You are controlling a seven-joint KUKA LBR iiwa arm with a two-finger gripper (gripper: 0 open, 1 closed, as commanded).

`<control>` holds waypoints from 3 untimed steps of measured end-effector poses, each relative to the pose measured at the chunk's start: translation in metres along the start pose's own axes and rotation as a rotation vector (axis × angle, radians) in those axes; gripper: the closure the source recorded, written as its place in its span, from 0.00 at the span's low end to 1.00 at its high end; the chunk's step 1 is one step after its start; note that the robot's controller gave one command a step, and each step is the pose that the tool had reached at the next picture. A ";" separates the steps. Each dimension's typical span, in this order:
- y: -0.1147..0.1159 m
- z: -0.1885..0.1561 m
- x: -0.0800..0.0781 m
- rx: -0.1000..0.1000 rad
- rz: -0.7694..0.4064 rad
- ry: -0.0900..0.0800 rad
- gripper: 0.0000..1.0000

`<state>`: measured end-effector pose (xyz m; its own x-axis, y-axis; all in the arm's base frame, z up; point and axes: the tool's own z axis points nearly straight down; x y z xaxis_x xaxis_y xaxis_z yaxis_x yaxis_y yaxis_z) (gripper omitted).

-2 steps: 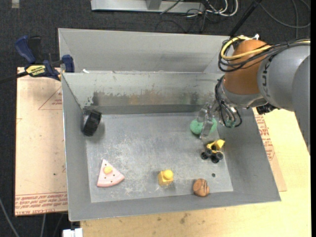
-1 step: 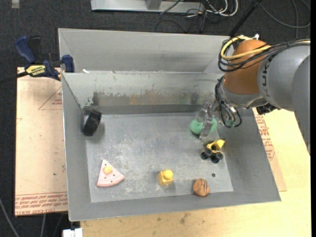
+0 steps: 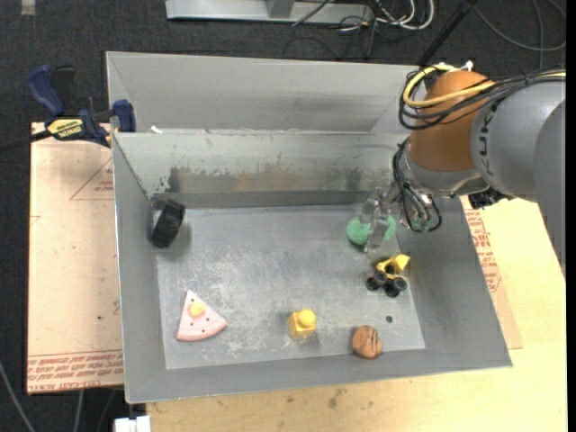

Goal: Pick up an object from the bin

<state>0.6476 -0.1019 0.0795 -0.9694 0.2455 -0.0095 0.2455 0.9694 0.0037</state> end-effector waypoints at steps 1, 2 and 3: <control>0.000 -0.019 0.002 0.002 -0.001 0.011 1.00; 0.000 -0.041 0.002 0.002 -0.002 0.010 1.00; 0.000 -0.058 0.000 0.001 -0.002 0.004 1.00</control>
Offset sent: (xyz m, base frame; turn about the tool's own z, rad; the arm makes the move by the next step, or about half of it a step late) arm -0.0001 -0.0001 0.0113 0.0000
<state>0.6468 -0.1016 0.1378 -0.9699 0.2435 -0.0052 0.2435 0.9699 0.0026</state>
